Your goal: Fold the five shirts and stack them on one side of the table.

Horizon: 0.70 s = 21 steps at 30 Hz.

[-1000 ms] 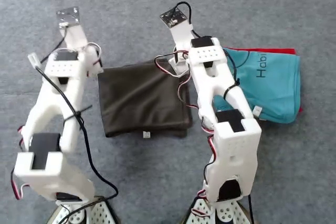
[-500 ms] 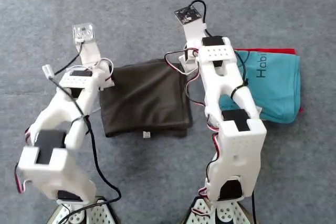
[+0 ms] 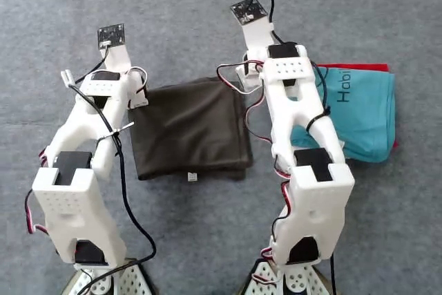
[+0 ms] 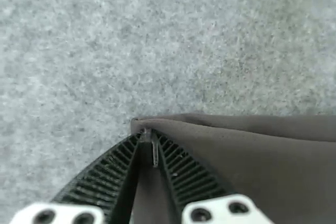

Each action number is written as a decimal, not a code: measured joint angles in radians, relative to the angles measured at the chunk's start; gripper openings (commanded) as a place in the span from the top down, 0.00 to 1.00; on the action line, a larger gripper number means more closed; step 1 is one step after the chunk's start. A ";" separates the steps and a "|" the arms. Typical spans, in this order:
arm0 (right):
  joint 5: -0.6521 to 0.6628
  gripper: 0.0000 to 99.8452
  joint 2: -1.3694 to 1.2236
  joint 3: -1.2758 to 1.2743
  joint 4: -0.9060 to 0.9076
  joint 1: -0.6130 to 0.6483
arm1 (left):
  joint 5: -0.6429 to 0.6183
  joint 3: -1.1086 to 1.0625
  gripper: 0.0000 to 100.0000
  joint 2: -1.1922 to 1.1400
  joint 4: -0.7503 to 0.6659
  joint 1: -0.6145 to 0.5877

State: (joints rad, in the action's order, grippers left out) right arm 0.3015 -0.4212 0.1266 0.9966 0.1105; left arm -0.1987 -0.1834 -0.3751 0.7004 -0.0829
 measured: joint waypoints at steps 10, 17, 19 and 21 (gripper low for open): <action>0.000 0.98 0.000 0.000 0.058 0.026 | 0.000 0.006 0.97 0.000 0.000 -0.048; -0.011 0.98 0.094 -0.002 0.313 0.127 | 0.000 0.006 0.97 -0.002 0.000 -0.049; -0.032 0.98 0.123 0.000 0.334 0.132 | 0.000 0.006 0.97 -0.002 0.000 -0.054; -0.068 0.98 0.140 0.000 0.345 0.132 | 0.002 0.006 0.97 -0.002 0.000 -0.061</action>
State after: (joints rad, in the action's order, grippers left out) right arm 0.2340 -0.2816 0.1266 1.3418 0.2424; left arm -0.1972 -0.1772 -0.3767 0.7004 -0.1442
